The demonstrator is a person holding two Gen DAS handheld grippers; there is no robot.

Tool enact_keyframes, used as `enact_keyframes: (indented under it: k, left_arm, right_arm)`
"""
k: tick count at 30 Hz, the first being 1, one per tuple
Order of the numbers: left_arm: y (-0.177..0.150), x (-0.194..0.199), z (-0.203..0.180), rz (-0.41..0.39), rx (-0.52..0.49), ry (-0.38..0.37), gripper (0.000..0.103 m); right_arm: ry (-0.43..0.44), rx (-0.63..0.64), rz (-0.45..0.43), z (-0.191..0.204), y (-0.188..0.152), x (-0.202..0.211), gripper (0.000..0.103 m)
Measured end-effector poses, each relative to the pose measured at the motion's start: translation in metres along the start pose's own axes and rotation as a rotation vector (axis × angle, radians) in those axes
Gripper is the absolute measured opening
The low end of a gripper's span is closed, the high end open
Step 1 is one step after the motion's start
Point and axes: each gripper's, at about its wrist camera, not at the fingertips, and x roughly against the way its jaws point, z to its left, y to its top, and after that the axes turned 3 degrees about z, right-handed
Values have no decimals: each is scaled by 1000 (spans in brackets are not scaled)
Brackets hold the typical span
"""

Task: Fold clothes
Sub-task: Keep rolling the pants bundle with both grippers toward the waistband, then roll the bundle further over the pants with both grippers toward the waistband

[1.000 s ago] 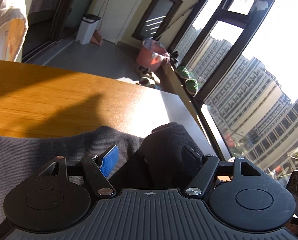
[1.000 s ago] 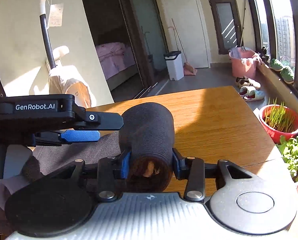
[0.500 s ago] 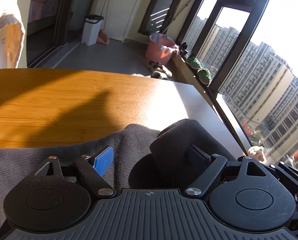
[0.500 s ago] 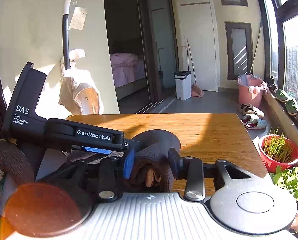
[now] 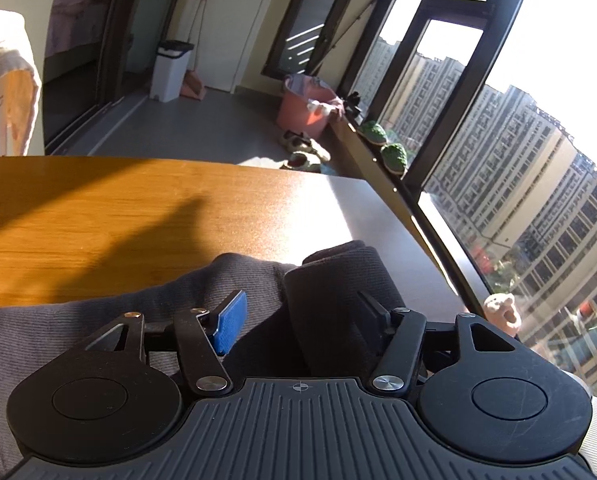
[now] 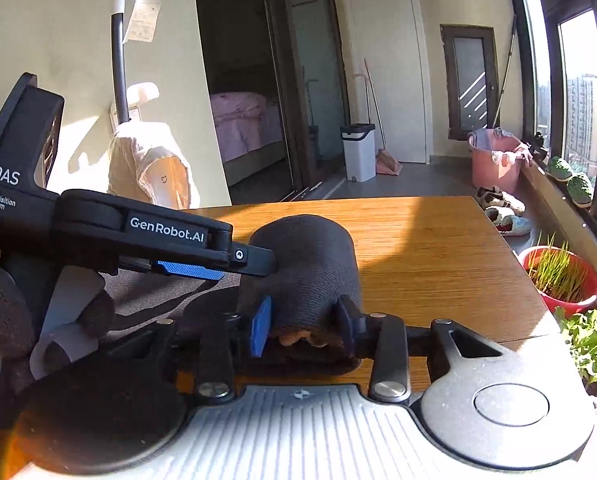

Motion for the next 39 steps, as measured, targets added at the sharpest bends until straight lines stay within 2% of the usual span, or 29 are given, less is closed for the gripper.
enact_keyframes:
  k: [3, 8, 10, 15, 19, 22, 25, 27, 28, 29, 33, 37, 39]
  left_arm:
    - [-3, -7, 7, 4, 20, 2, 70]
    - [-3, -5, 8, 3, 19, 5, 71]
    - [-4, -5, 10, 1, 22, 7, 71]
    - [-2, 1, 12, -5, 30, 14, 71]
    - [2, 18, 11, -46, 46, 1, 69]
    - [6, 32, 7, -81, 43, -14, 72]
    - [8, 38, 0, -101, 18, -32, 76]
    - [7, 34, 0, -92, 1, -4, 76]
    - [6, 31, 1, -87, -7, 15, 75]
    - [4, 28, 4, -81, -10, 28, 78]
    - [-4, 23, 24, -60, 41, 15, 83]
    - [-6, 24, 31, -60, 55, 21, 85]
    - [-6, 25, 33, -60, 64, 24, 85]
  right_arm:
    - [12, -87, -10, -16, 3, 0, 56]
    - [81, -214, 40, -34, -1, -17, 57]
    - [78, -211, 34, -32, -1, -17, 45]
    - [-38, 48, 12, 8, -1, -12, 43]
    - [-135, 263, -7, 43, -5, -11, 43]
    - [-217, 447, -32, 75, -12, -14, 43]
    - [-232, 570, -54, 96, -19, -15, 44]
    - [-213, 603, -60, 102, -20, -14, 48]
    - [-176, 575, -53, 99, -18, -12, 50]
    - [-130, 530, -42, 93, -14, -10, 50]
    - [53, 272, 7, 54, 6, 6, 50]
    - [109, 106, 16, 33, 12, 7, 44]
    - [153, 61, -4, 29, 11, 10, 43]
